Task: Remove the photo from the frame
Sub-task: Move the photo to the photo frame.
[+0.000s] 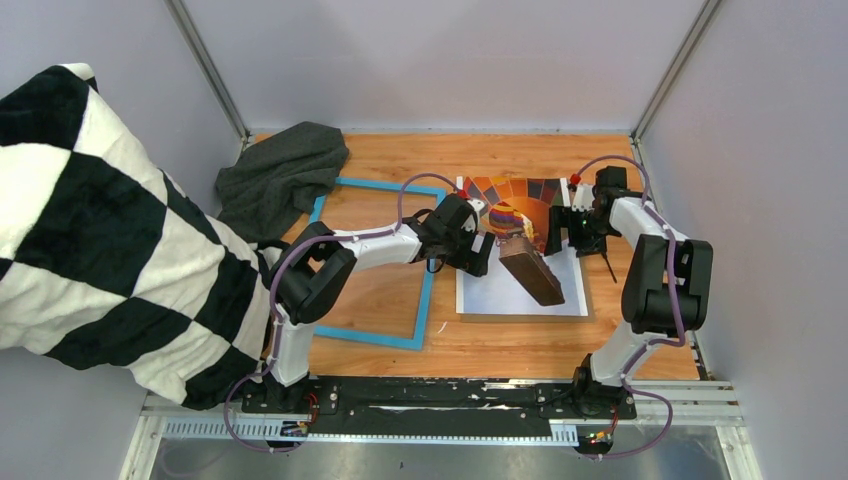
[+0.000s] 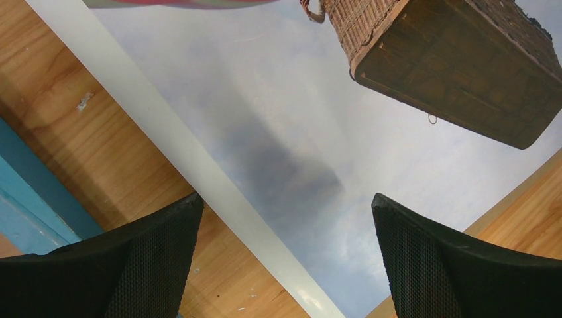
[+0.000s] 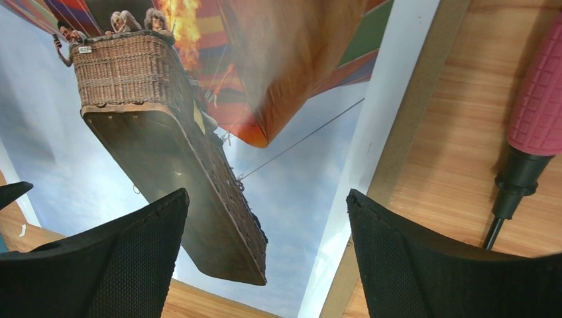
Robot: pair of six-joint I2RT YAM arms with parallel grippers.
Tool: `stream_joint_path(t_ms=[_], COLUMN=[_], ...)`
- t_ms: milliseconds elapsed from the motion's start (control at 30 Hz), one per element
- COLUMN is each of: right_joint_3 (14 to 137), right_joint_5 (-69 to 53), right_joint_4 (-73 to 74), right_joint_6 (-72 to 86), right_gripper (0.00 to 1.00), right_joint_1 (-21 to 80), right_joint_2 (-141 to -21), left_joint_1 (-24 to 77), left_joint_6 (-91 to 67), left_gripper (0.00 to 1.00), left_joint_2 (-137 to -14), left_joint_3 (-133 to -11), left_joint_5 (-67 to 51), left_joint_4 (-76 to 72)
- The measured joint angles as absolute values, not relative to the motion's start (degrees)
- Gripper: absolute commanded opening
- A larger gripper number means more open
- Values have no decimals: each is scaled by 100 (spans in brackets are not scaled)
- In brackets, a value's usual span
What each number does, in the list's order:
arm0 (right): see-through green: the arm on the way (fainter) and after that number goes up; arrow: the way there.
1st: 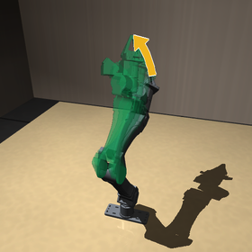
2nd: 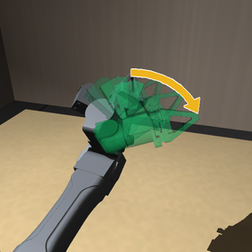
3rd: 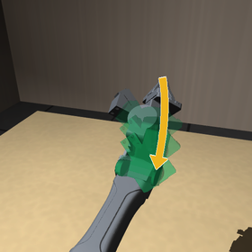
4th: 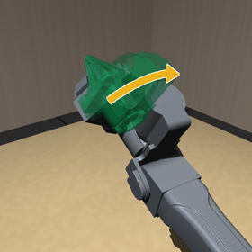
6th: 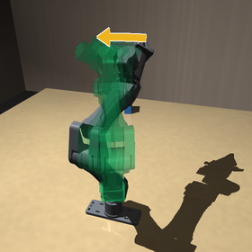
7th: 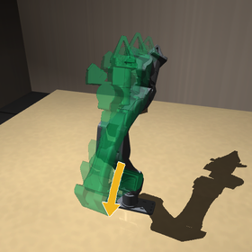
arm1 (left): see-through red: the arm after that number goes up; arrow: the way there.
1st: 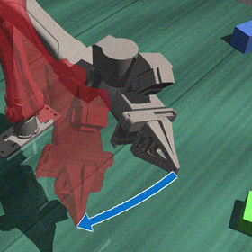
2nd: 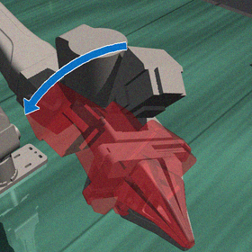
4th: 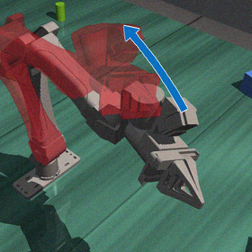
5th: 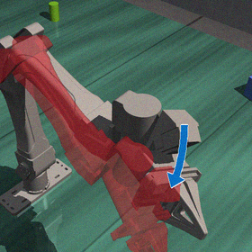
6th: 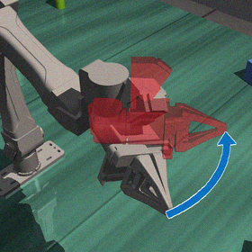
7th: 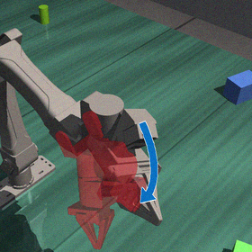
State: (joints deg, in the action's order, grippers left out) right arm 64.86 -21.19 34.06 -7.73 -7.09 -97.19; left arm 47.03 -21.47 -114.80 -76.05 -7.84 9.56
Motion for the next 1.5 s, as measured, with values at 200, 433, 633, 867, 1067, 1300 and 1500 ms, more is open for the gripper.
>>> stream_joint_path(t_ms=[200, 433, 633, 867, 1067, 1300, 1500], right_joint_3=[6486, 6486, 6486, 6486, 6486, 6506, 6510], right_joint_5=[-2032, -1938, -1922, -1931, -1944, -1970, -2005], right_joint_4=[3402, 3391, 3385, 3376, 3369, 3376, 3378], right_joint_6=[-729, -722, -722, -722, -722, -722, -722], right_gripper=[89, 89, 89, 89, 89, 90, 90], right_joint_1=[-805, -838, -840, -840, -840, -862, -869], right_joint_2=[-9732, -9815, -9894, -9963, -9979, -10014, -10025], left_joint_1=[4678, 4628, 4619, 4593, 4545, 4431, 4401], left_joint_6=[-2158, -2174, -2191, -2237, -2300, -2447, -2646], left_gripper=[100, 100, 100, 100, 100, 100, 100], left_joint_2=[-11461, -11417, -11404, -11384, -11310, -11168, -11137], left_joint_3=[-7546, -7476, -7450, -7415, -7314, -7052, -6934], left_joint_5=[-816, -878, -893, -939, -1033, -1328, -1525], left_joint_4=[875, 825, 803, 775, 733, 504, 290])
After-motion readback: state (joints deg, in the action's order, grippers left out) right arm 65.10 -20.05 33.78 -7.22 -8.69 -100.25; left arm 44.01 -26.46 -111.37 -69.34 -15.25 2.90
